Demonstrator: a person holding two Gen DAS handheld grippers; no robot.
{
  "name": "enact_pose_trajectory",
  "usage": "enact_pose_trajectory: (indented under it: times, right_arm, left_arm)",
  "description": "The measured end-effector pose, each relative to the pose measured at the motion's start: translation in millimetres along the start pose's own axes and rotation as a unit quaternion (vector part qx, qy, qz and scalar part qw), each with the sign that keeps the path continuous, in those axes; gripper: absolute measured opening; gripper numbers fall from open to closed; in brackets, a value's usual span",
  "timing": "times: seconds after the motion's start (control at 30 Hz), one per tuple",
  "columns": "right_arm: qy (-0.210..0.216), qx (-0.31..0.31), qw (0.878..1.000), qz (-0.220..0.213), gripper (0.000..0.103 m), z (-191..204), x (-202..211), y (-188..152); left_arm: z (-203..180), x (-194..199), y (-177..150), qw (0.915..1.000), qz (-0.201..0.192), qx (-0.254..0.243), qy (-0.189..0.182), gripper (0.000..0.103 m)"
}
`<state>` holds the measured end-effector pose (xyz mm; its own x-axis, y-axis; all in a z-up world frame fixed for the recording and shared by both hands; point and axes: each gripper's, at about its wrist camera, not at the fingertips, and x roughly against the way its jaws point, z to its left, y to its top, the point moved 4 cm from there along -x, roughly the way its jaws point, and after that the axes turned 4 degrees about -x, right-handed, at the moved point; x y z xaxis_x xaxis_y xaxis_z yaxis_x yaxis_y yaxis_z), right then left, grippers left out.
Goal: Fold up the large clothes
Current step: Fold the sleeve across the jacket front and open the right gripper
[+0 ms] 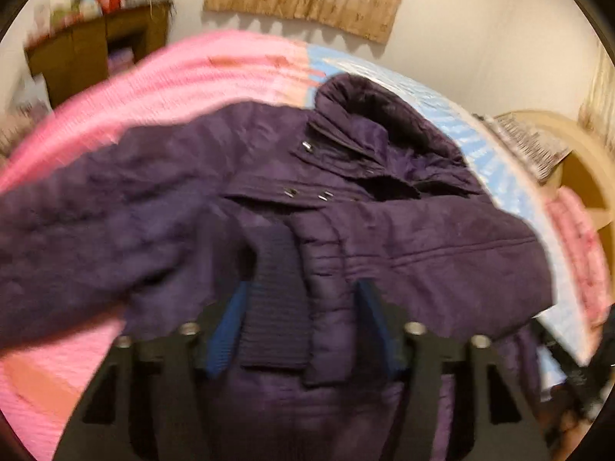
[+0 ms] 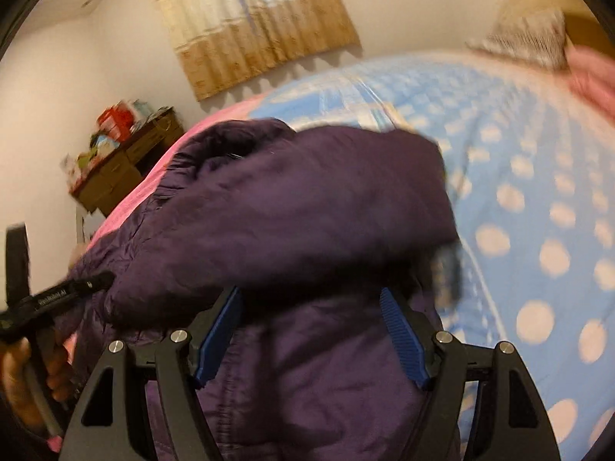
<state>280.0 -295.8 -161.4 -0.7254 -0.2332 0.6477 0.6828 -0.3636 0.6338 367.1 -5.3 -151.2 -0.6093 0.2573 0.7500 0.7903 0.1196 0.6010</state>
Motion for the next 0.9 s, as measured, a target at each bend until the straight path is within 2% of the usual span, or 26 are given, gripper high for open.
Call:
enact_pose_trajectory:
  times: [0.03, 0.1, 0.13, 0.2, 0.33, 0.43, 0.5, 0.53, 0.6, 0.67, 0.77, 0.87, 0.9]
  right_arm:
    - [0.011, -0.020, 1.000, 0.003, 0.075, -7.2, -2.3, 0.7]
    - [0.020, -0.031, 0.999, 0.006, 0.075, -11.0, -3.6, -1.7]
    - [0.021, -0.031, 0.999, 0.005, 0.075, -10.9, -3.9, -2.0]
    - [0.020, -0.027, 0.999, 0.004, 0.075, -9.5, -5.2, -2.2]
    - [0.025, -0.032, 0.999, -0.002, 0.076, -10.2, -4.2, -0.7]
    - [0.029, -0.043, 0.998, -0.033, 0.076, -14.2, 8.7, 2.3]
    - [0.008, -0.036, 0.997, -0.066, 0.076, -12.6, 25.9, 8.4]
    - [-0.006, -0.011, 0.997, -0.071, 0.076, -3.5, 30.7, 15.6]
    - [-0.024, 0.026, 0.997, -0.064, 0.076, 13.2, 33.0, 28.2]
    - [-0.034, 0.044, 0.997, -0.060, 0.076, 20.5, 27.6, 42.3]
    - [-0.083, 0.082, 0.993, -0.030, 0.076, 19.4, -3.7, 54.8]
    - [-0.098, 0.082, 0.991, 0.047, 0.077, -4.8, -49.1, 35.8]
    - [-0.106, 0.101, 0.988, 0.043, 0.077, -5.1, -54.5, 27.7]
  left_arm:
    - [-1.7, 1.8, 0.0, 0.9999, -0.007, 0.006, -0.013, 0.052]
    - [-7.9, 13.6, -2.6, 0.9983, -0.044, 0.001, -0.038, 0.019]
    - [-7.6, 15.9, -5.1, 0.9982, -0.044, 0.002, -0.042, 0.018]
    - [-7.5, 22.1, -8.3, 0.9970, -0.046, 0.008, -0.062, 0.007]
    - [-2.7, 47.5, -17.5, 0.9953, -0.055, 0.024, -0.076, 0.005]
    - [5.8, 67.3, -27.4, 0.9929, -0.066, 0.043, -0.089, 0.005]
    - [8.3, 68.2, -31.4, 0.9934, -0.062, 0.041, -0.088, 0.005]
    - [8.4, 65.3, -32.8, 0.9942, -0.063, 0.032, -0.081, 0.005]
    - [11.0, 60.1, -36.4, 0.9958, -0.062, 0.020, -0.064, 0.005]
    - [14.2, 55.6, -38.2, 0.9952, -0.059, 0.029, -0.074, 0.005]
    - [13.8, 51.7, -41.0, 0.9959, -0.063, 0.018, -0.062, 0.005]
    - [15.6, 46.3, -43.7, 0.9969, -0.063, 0.009, -0.046, 0.007]
    - [16.2, 46.3, -45.8, 0.9972, -0.063, 0.007, -0.041, 0.011]
